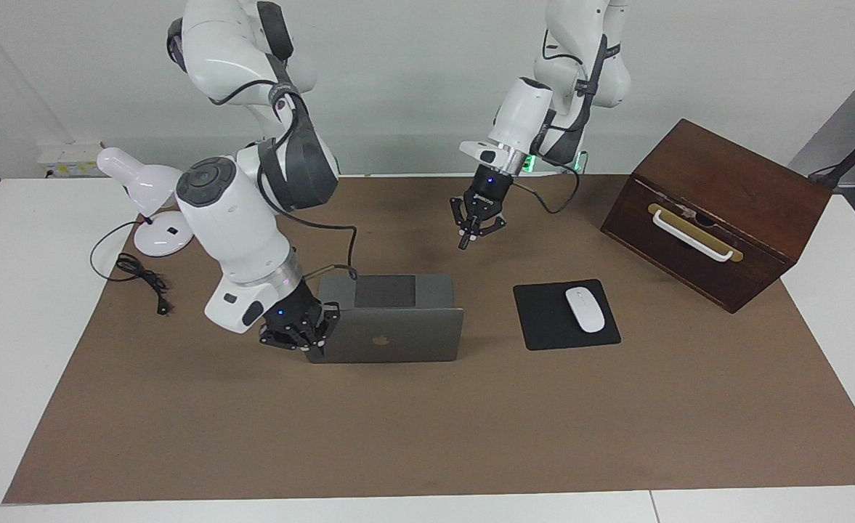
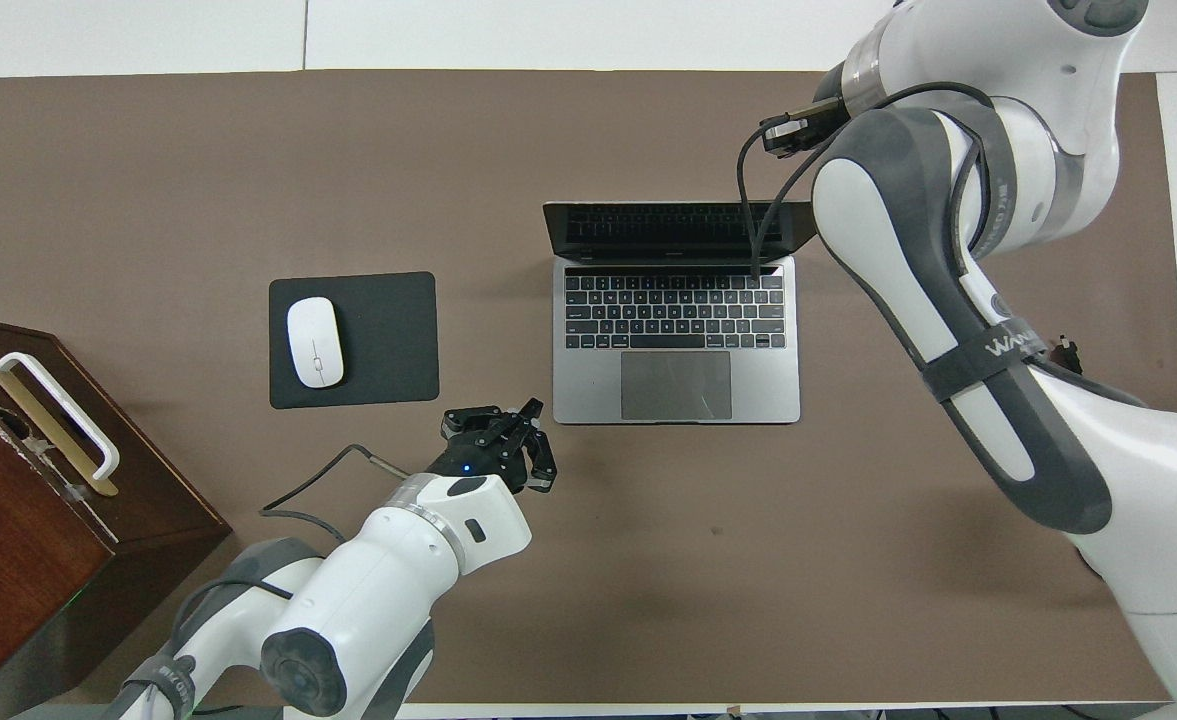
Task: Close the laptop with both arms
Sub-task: 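Hold the laptop base with the left gripper while the right gripper grips the lid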
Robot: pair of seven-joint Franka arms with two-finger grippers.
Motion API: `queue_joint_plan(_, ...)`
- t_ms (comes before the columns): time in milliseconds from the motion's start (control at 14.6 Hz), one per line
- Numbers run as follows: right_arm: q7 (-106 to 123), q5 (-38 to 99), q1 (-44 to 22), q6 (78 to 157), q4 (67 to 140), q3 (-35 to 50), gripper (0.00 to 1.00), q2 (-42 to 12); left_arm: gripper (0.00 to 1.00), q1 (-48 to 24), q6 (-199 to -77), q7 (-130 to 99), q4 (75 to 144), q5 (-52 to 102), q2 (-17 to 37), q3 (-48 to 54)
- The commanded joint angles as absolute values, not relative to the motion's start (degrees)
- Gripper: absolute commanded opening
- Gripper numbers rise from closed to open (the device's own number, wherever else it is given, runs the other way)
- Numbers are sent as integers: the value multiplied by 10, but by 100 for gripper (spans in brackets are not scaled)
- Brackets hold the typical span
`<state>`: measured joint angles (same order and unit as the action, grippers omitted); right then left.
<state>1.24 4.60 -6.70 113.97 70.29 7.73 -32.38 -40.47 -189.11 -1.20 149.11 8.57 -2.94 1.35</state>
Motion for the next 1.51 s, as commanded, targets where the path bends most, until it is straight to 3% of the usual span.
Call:
queue_joint_plan(0, 2, 60, -64, 1159, 729, 82, 0, -321, 0, -418, -1919, 15, 1478, 91, -1, 4)
queue_joint_plan(411, -5, 61, -68, 1163, 766, 83, 0, -316, 0, -425, -2006, 22, 1445, 87, 106, 3)
queue_joint_plan(823, -39, 61, -89, 1179, 815, 85, 0, -294, 0, -430, -2007, 23, 1415, 80, 149, 3)
queue_joint_plan(1440, -40, 62, -89, 1180, 835, 85, 0, -284, 0, -431, -2007, 46, 1415, 62, 168, 2)
